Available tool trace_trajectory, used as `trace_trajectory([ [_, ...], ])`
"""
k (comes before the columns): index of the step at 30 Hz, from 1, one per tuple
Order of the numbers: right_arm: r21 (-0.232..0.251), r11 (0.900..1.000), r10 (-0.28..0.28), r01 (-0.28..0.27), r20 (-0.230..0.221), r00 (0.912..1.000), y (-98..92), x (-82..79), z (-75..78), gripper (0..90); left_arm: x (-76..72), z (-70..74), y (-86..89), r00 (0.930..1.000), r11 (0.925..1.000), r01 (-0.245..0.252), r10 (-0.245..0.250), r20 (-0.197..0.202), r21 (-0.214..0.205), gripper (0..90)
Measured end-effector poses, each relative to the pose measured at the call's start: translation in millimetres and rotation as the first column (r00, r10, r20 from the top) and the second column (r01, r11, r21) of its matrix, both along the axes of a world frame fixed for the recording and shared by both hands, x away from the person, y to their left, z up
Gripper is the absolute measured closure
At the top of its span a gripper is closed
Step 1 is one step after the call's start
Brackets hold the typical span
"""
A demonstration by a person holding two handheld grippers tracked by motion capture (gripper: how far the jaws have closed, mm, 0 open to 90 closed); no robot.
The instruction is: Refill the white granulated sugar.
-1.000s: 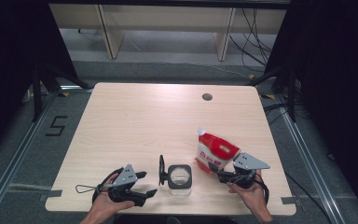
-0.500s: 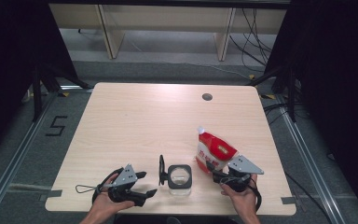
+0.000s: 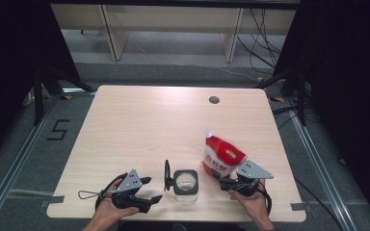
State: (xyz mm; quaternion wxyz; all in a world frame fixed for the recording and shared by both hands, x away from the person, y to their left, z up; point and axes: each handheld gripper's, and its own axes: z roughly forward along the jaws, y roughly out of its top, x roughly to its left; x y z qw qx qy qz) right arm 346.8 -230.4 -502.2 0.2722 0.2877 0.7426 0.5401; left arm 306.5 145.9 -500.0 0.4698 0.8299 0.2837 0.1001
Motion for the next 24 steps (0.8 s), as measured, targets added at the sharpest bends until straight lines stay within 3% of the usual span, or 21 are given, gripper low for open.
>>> trace_trajectory([
  [1,-0.003,0.9998,0.019,-0.019,-0.030,0.9994,-1.3,0.3,-0.2,25.2,0.0,-0.1,-0.5,1.0000,1.0000,0.003,-0.003,0.004,-0.006,25.6],
  [4,0.039,0.9991,0.020,-0.018,-0.042,0.9989,-3.7,5.8,-3.0,23.5,0.1,0.3,0.1,1.0000,0.9999,0.005,-0.005,0.008,0.010,25.5],
  [5,0.051,0.9977,0.048,-0.045,-0.073,0.9962,-3.8,8.2,-4.5,21.8,0.5,0.2,0.4,0.9999,0.9999,0.009,-0.009,0.008,0.007,25.5],
  [10,0.068,0.9976,0.018,-0.011,-0.096,0.9952,-4.2,10.9,-8.7,17.0,0.5,0.3,0.2,0.9999,0.9999,0.008,-0.008,0.007,0.007,25.6],
  [11,0.052,0.9986,0.012,-0.006,-0.112,0.9936,-4.8,10.5,-8.9,16.5,-0.1,0.3,-0.5,1.0000,1.0000,0.001,-0.001,0.006,0.002,25.5],
  [12,0.047,0.9988,0.016,-0.011,-0.101,0.9947,-4.7,12.2,-10.8,16.0,0.0,0.3,-0.6,1.0000,1.0000,0.005,-0.005,0.006,-0.001,25.6],
  [13,0.066,0.9978,0.018,-0.011,-0.109,0.9939,-3.4,12.5,-11.5,15.8,-1.4,-0.2,-1.5,0.9998,0.9998,-0.012,0.012,-0.014,-0.014,25.6],
  [14,0.073,0.9973,0.024,-0.015,-0.131,0.9911,-2.5,12.0,-12.1,15.6,-1.0,-0.1,-1.2,0.9999,0.9999,-0.008,0.008,-0.008,-0.011,25.6],
  [15,0.049,0.9986,0.025,-0.019,-0.113,0.9933,-3.1,14.1,-13.0,15.4,-0.9,0.2,-1.0,1.0000,1.0000,-0.009,0.009,-0.003,-0.004,25.6],
  [17,0.082,0.9960,0.043,-0.035,-0.090,0.9950,-1.3,15.6,-13.4,15.5,0.2,0.6,0.1,1.0000,0.9999,0.004,-0.004,0.007,0.013,25.6],
  [18,0.062,0.9977,0.034,-0.027,-0.111,0.9932,-2.1,14.6,-12.7,15.5,0.2,0.6,0.1,1.0000,0.9999,0.005,-0.005,0.008,0.013,25.6],
  [19,0.091,0.9959,0.016,-0.003,-0.148,0.9889,0.1,11.7,-13.0,15.5,-1.5,-0.1,-1.1,0.9998,0.9999,-0.013,0.013,-0.012,-0.001,25.6],
  [20,0.091,0.9959,0.016,-0.003,-0.148,0.9889,0.1,11.7,-13.0,15.5,-1.5,-0.1,-1.1,0.9998,0.9999,-0.013,0.013,-0.012,-0.001,25.6],
  [21,0.078,0.9968,0.025,-0.017,-0.111,0.9935,-0.7,14.6,-13.2,15.6,-0.7,-0.7,-1.2,1.0000,1.0000,-0.005,0.005,-0.006,-0.005,25.6],
  [24,0.090,0.9957,0.032,-0.021,-0.121,0.9922,0.3,14.5,-13.1,15.7,-0.7,-0.8,-1.3,1.0000,1.0000,-0.007,0.007,-0.005,-0.005,25.6],
])
